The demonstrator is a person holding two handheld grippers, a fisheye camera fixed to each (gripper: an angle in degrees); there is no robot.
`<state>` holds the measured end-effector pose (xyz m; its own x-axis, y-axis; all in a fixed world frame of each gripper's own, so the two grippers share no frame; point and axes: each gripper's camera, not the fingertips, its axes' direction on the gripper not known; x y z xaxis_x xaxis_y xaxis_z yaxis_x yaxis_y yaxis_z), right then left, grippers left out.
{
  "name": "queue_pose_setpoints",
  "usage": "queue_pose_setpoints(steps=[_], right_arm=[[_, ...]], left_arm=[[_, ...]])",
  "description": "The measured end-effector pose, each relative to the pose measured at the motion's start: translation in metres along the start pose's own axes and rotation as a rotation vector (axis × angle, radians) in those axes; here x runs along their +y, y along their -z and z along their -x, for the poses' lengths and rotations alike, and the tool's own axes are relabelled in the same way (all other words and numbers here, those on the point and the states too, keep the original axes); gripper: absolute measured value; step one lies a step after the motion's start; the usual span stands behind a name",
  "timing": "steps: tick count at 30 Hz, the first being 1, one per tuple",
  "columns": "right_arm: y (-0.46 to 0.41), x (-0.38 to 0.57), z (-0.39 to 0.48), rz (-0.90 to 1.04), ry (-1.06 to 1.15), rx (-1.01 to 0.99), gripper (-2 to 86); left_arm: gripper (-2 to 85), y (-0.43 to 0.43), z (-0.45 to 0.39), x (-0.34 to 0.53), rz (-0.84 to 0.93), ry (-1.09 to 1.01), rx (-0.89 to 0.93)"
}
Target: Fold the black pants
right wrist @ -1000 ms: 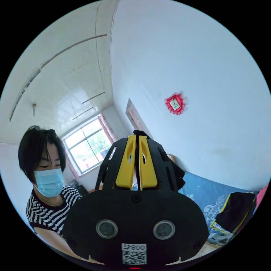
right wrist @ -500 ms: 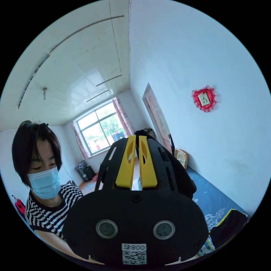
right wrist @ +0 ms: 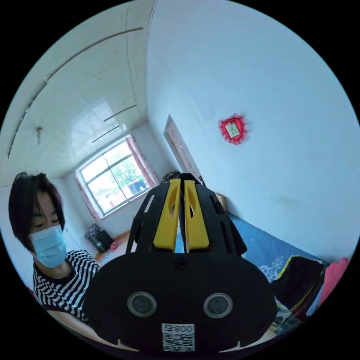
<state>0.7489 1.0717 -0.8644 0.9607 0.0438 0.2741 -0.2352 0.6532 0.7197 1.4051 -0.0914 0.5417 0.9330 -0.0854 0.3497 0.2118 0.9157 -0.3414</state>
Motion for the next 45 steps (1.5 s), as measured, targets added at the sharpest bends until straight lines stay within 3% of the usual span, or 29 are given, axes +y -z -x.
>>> queue_pose_setpoints(steps=[5, 7, 9, 12, 15, 18, 22, 30, 37, 45], right_arm=[[0.001, 0.021, -0.078, 0.188, -0.136, 0.274, 2.5], [-0.004, 0.053, -0.121, 0.300, -0.258, 0.336, 3.1], [-0.006, 0.082, -0.139, 0.311, -0.299, 0.306, 3.4], [-0.001, 0.115, -0.141, 0.183, -0.298, 0.096, 4.6], [-0.017, 0.128, -0.116, 0.154, -0.197, -0.018, 6.1], [-0.055, 0.132, -0.085, 0.247, -0.124, -0.163, 8.5], [-0.091, 0.129, -0.074, 0.270, -0.130, -0.350, 10.1], [-0.151, 0.122, -0.062, 0.418, -0.107, -0.291, 11.5], [-0.179, 0.119, -0.063, 0.522, -0.137, -0.324, 5.3], [-0.175, 0.122, -0.079, 0.477, -0.236, -0.432, 2.7]], left_arm=[[0.4, 0.090, 0.029, 0.016, -0.213, 0.063, 0.331], [0.4, 0.113, 0.038, 0.014, -0.284, 0.074, 0.376], [0.4, 0.128, 0.045, 0.012, -0.336, 0.088, 0.411], [0.3, 0.140, 0.057, 0.007, -0.385, 0.125, 0.477], [0.3, 0.141, 0.059, -0.001, -0.344, 0.137, 0.455], [0.3, 0.138, 0.059, -0.004, -0.301, 0.148, 0.461], [0.3, 0.143, 0.059, -0.004, -0.310, 0.161, 0.463], [0.5, 0.156, 0.047, 0.004, -0.327, 0.156, 0.419], [1.0, 0.162, 0.034, 0.013, -0.334, 0.165, 0.348], [5.7, 0.193, 0.027, 0.040, -0.367, 0.122, 0.319]])
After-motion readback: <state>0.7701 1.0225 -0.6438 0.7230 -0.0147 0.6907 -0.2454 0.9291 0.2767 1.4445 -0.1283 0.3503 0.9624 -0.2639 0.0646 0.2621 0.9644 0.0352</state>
